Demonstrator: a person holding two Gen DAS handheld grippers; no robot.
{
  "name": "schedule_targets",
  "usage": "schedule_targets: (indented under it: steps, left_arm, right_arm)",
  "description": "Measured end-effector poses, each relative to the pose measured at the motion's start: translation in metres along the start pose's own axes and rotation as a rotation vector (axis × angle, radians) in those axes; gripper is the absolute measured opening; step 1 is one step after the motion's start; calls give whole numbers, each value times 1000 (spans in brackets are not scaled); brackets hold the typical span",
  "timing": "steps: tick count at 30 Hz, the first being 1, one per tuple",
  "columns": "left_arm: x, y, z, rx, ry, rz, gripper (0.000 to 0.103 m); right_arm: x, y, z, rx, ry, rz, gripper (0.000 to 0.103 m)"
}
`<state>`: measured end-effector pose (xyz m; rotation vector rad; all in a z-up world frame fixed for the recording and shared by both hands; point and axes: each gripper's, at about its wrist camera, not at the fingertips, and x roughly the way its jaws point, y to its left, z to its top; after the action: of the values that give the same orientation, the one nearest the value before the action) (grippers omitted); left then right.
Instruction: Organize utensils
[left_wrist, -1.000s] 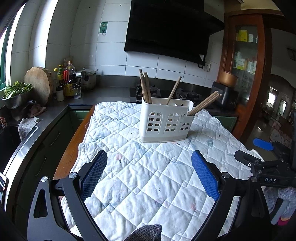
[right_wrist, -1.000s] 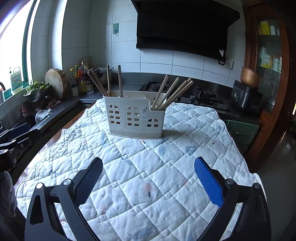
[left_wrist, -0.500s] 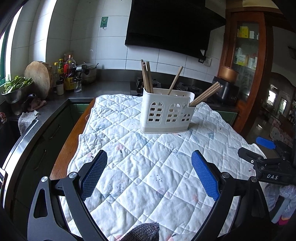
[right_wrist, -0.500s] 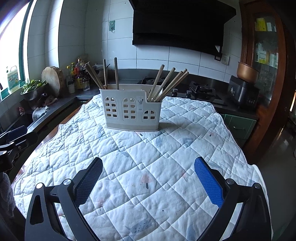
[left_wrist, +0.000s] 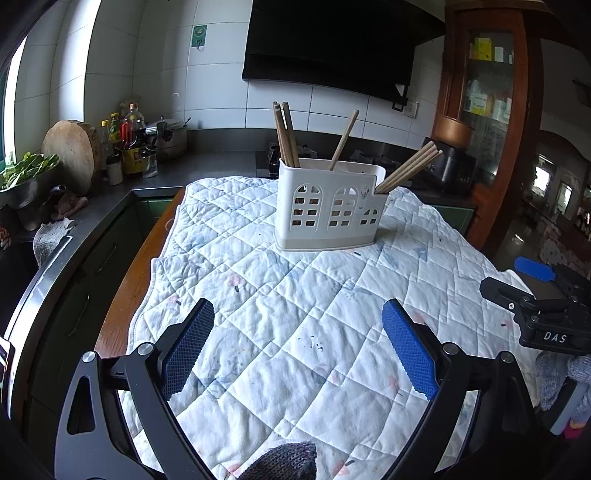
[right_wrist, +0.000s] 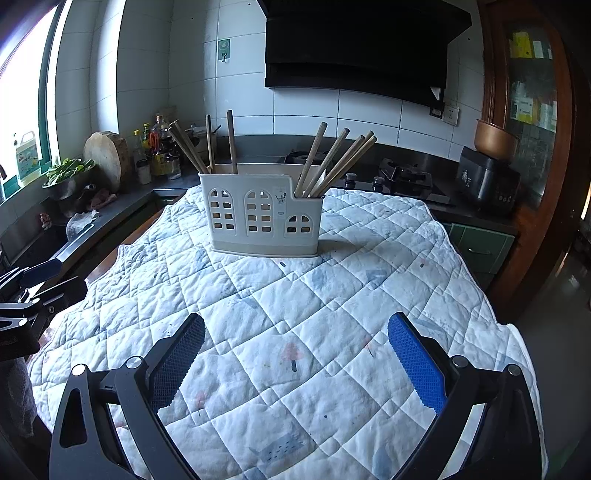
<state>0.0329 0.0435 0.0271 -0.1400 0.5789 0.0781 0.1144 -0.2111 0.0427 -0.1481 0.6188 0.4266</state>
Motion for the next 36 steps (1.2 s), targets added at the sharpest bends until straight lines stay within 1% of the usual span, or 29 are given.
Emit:
schedule_targets:
  steps: [13, 16, 18, 23, 36]
  left_arm:
    - [4, -1, -3, 6, 17, 0, 92]
    - [6, -2, -4, 6, 27, 0, 92]
    - [9, -2, -5, 5, 42, 13, 92]
    - [9, 3, -7, -28, 46, 2, 92]
    - [9, 2, -8, -25, 47, 8, 92]
  right_arm:
    - [2, 5, -2, -20, 15, 8, 96]
    - [3, 5, -3, -21, 16, 9, 96]
    - [3, 6, -3, -21, 16, 10, 96]
    - [4, 7, -4, -27, 20, 12, 96]
    - [3, 8, -5, -29, 22, 17, 96]
